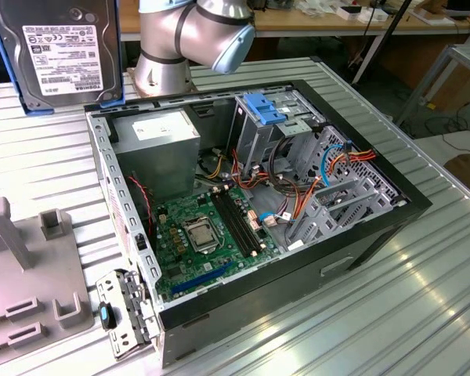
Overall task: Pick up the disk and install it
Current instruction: 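Pick up the disk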
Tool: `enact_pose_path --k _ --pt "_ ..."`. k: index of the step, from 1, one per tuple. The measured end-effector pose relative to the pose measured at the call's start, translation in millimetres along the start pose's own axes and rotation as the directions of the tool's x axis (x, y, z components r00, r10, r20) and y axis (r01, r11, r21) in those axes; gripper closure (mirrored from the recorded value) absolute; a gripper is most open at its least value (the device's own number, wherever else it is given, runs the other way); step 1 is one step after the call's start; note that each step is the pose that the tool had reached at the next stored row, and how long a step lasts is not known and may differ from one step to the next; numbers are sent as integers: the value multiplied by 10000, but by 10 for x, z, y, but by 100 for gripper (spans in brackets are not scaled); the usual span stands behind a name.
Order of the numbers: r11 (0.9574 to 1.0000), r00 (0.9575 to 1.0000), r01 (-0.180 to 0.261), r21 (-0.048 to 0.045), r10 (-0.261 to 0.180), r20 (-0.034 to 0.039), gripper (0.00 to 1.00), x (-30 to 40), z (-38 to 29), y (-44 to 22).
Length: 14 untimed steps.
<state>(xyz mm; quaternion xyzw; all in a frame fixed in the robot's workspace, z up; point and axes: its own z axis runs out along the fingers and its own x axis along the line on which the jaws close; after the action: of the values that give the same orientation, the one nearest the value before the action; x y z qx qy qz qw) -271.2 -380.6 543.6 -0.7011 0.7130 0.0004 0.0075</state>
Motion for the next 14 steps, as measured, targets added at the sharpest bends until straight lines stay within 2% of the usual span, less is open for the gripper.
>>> enact_pose_path --k 4,9,14 --pt "10000 10000 0 0 0 0 63 -1 6 -92" --pt "10000 10000 0 0 0 0 63 -5 22 -320" --pt "10000 10000 0 0 0 0 63 -7 31 -447"
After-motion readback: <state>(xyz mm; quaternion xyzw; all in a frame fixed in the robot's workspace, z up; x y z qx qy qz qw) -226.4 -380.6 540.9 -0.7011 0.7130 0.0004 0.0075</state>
